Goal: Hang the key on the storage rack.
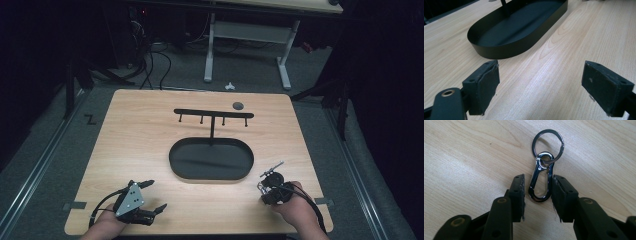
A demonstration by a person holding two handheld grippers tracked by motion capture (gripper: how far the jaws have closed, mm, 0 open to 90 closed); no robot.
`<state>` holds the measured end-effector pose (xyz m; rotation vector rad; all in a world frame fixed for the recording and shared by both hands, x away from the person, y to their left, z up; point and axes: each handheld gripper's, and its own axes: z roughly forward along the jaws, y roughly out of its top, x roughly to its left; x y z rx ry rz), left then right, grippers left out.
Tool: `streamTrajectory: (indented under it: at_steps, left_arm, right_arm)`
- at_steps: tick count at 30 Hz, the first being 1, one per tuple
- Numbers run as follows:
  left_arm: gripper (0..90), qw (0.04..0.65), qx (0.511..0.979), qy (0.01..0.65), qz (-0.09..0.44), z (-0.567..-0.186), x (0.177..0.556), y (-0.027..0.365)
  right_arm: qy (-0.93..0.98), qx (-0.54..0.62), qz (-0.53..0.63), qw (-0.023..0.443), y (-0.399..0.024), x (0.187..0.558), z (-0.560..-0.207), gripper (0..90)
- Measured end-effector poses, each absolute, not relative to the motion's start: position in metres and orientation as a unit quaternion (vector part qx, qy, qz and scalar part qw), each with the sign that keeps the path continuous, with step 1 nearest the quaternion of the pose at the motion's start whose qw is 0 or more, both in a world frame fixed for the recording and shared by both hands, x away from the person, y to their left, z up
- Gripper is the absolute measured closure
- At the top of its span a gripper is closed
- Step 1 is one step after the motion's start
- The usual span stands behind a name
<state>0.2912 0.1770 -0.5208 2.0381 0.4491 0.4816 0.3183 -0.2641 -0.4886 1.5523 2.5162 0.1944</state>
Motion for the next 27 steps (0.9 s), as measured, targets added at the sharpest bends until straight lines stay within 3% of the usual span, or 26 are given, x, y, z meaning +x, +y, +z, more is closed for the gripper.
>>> streamTrajectory:
  at_steps: [20, 27]
  left_arm:
    - [15.2, 0.479, 0.835, 0.184, 0.197, -0.5209, 0.2912, 0.1770]
    - [15.2, 0.479, 0.836, 0.184, 0.197, -0.5209, 0.2911, 0.1768]
  right_arm:
    - [0.832, 0.541, 0.071, 0.100, -0.2683, 0.3203, -0.4829, 71.9]
    - [0.832, 0.541, 0.068, 0.106, -0.2706, 0.3204, -0.4843, 70.6]
